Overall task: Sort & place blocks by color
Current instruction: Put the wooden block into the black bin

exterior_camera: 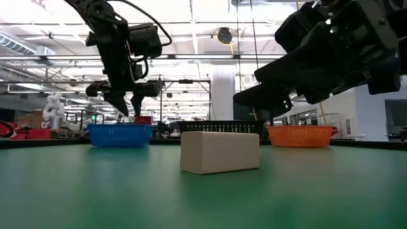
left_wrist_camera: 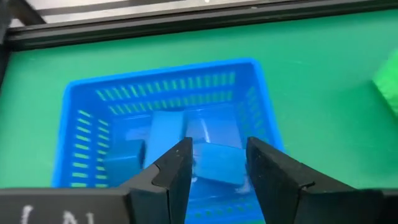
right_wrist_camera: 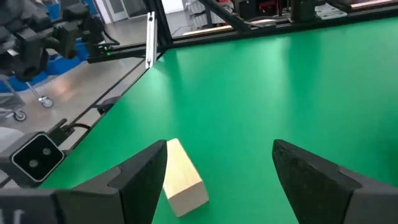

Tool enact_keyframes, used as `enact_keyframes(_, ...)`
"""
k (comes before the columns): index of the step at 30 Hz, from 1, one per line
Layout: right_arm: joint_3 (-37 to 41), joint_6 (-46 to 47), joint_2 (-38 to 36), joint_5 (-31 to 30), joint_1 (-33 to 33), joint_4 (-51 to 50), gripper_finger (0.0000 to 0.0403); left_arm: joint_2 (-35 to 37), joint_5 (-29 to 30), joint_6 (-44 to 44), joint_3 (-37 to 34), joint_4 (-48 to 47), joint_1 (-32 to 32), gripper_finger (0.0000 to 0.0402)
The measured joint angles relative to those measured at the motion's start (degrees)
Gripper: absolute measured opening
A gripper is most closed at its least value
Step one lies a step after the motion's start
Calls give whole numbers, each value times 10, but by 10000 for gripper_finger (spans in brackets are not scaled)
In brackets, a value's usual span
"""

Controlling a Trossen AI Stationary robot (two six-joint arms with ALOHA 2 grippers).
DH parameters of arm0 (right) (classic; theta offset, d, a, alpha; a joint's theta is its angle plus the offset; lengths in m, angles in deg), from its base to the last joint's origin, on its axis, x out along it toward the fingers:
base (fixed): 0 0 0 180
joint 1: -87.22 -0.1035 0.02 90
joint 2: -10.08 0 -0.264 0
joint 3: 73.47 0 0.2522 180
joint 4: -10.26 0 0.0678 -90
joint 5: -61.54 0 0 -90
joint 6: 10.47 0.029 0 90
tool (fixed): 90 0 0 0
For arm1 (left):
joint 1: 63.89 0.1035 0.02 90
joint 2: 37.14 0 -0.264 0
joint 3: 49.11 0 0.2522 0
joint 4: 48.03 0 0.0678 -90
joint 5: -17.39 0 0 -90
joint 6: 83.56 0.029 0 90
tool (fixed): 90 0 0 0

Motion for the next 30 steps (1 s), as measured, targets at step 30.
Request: enact_keyframes(30,-170,-86,114,-50,-72,-125,281,0,-2,134,0,356,-279,154)
